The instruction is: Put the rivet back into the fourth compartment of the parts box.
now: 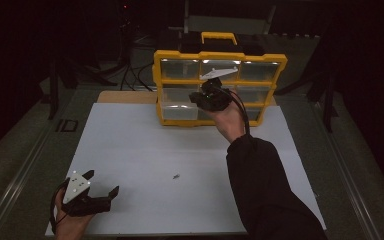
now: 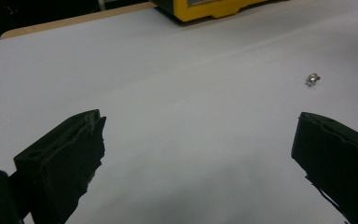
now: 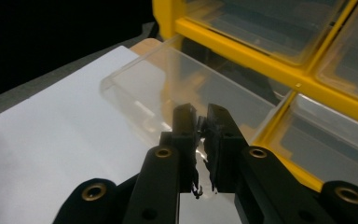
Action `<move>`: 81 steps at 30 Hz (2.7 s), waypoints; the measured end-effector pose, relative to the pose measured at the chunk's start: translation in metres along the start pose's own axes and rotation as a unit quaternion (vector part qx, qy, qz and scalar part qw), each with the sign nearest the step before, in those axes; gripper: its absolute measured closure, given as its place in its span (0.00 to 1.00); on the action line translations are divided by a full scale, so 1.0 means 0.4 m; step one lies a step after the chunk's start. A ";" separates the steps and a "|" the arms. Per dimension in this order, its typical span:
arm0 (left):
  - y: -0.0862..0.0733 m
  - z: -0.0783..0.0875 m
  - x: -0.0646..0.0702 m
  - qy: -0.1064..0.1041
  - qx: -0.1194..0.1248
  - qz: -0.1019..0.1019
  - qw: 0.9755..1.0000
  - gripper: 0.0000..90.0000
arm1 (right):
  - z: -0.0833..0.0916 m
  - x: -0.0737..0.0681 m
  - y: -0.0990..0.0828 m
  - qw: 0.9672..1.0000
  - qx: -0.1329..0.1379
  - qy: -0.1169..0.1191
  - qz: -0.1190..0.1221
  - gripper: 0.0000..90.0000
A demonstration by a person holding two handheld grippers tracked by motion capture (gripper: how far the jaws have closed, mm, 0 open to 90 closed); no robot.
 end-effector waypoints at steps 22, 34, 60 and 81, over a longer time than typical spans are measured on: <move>-0.001 0.001 0.001 -0.001 -0.004 -0.001 1.000 0.03 | 0.036 -0.049 -0.027 0.996 -0.047 0.036 0.073 0.19; -0.002 0.001 0.001 -0.001 -0.003 -0.001 1.000 0.03 | 0.032 -0.081 -0.089 0.984 -0.117 0.034 0.131 0.17; -0.002 0.002 0.002 -0.003 -0.004 0.000 1.000 0.03 | -0.113 -0.139 -0.313 0.934 -0.289 0.034 0.207 0.16; -0.003 0.004 0.001 -0.002 -0.003 0.000 1.000 0.03 | -0.224 -0.153 -0.437 0.909 -0.356 0.026 0.215 0.18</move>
Point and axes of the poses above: each handheld gripper's, and its own axes: z roughly backward along the jaws, y roughly out of its top, x roughly to its right, the point moved 4 cm from there along -z, roughly forward along the jaws, and after that the axes turned 12 degrees about -z, right-handed, at the moved point
